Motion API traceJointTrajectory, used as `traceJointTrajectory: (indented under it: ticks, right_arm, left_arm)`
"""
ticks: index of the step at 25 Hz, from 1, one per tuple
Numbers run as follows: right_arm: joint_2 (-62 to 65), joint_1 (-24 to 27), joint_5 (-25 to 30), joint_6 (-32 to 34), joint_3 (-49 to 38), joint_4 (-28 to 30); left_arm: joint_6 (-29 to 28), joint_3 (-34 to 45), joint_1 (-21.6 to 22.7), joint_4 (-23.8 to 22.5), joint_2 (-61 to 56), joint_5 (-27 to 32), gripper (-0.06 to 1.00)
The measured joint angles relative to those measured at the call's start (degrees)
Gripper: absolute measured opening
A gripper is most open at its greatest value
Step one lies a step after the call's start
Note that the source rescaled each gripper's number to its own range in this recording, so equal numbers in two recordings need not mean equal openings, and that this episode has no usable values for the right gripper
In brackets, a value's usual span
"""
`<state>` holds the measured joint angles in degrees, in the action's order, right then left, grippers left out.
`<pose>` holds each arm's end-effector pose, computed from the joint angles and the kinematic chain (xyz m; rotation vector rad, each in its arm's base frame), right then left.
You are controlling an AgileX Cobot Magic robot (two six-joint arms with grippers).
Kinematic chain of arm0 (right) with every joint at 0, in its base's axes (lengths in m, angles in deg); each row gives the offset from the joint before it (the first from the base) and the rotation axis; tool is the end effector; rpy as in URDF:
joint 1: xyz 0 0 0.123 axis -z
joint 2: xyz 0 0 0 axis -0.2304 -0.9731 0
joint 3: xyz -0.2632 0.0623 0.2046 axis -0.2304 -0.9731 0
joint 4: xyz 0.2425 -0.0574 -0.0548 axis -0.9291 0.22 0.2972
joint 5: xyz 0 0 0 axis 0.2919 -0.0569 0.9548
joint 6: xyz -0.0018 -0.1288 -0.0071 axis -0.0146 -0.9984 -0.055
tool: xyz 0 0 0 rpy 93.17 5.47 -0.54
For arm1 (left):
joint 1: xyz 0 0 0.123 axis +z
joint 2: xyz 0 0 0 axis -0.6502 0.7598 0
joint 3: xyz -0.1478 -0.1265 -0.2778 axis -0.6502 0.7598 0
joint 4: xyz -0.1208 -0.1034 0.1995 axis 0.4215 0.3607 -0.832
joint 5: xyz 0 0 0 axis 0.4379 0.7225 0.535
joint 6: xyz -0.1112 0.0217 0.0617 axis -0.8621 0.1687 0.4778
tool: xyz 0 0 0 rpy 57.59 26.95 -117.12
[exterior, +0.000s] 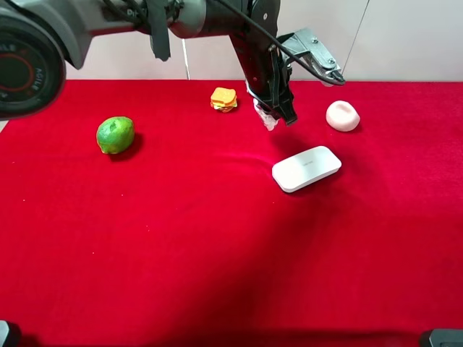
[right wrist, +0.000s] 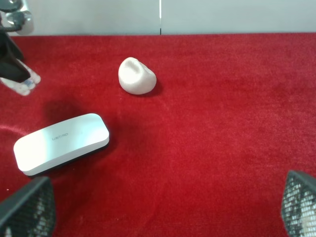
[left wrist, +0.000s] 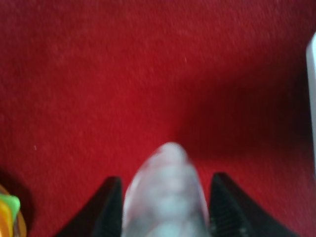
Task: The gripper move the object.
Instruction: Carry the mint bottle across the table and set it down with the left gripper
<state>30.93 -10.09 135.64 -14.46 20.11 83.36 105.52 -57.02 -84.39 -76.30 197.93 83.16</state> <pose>-0.0204 0.0126 0.2652 0.0030 1.9987 0.0547 0.4301 -0.4099 0.1674 1.3932 2.1135 -0.1218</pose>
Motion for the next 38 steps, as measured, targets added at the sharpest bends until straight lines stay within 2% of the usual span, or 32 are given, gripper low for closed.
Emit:
traceJointTrajectory:
  ticks: [6,23,29,36,38]
  right_arm:
    - [0.0,0.0,0.0,0.0,0.0,-0.07]
    - [0.0,0.0,-0.06,0.0,0.0,-0.07]
    - [0.0,0.0,-0.06,0.0,0.0,-0.07]
    - [0.0,0.0,-0.06,0.0,0.0,-0.07]
    - [0.0,0.0,-0.06,0.0,0.0,-0.07]
  left_arm:
    - [0.06,0.0,0.0,-0.07,1.91,-3.53,0.0]
    - [0.24,0.0,0.0,-0.07,3.33,-4.65,0.0]
    - [2.61,0.0,0.0,-0.07,3.33,-4.67,0.0]
    - [2.87,0.0,0.0,-0.07,3.33,-4.67,0.0]
    - [2.87,0.0,0.0,-0.07,3.33,-4.71,0.04]
